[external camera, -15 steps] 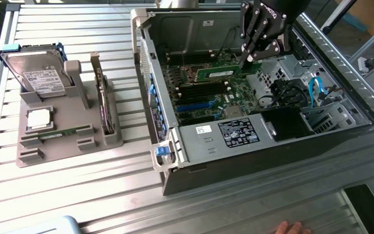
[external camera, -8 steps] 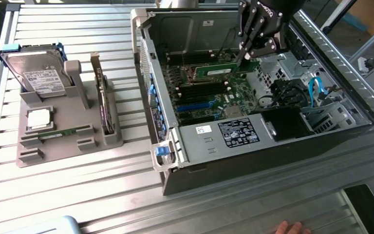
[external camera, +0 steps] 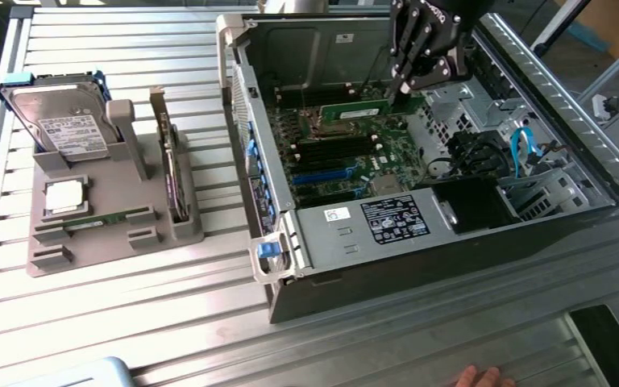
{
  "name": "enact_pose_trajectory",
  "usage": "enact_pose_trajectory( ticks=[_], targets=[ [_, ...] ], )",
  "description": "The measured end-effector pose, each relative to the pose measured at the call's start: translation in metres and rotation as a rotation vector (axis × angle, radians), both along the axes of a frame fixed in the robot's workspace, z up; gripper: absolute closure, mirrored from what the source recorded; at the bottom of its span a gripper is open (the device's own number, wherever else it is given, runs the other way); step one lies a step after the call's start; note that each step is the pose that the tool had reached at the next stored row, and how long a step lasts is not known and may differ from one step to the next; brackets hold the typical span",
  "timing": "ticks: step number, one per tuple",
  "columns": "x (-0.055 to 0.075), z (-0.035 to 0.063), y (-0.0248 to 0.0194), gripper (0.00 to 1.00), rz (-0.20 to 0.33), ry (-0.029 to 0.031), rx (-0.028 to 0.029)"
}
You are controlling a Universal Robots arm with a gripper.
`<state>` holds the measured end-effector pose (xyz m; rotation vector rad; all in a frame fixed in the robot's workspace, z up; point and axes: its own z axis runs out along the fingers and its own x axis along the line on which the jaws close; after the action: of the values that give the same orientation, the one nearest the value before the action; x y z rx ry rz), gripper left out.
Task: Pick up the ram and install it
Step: 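Pick up the ram and move it above insertion slot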
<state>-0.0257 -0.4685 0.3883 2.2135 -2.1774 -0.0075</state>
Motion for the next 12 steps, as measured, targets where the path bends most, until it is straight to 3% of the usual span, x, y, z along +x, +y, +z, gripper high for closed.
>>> enact_pose_trajectory(
  ticks=[12],
  targets=[
    [0.000, -0.0043, 0.0118, 0.88, 0.000, 0.0000, 0.0002]
  ],
)
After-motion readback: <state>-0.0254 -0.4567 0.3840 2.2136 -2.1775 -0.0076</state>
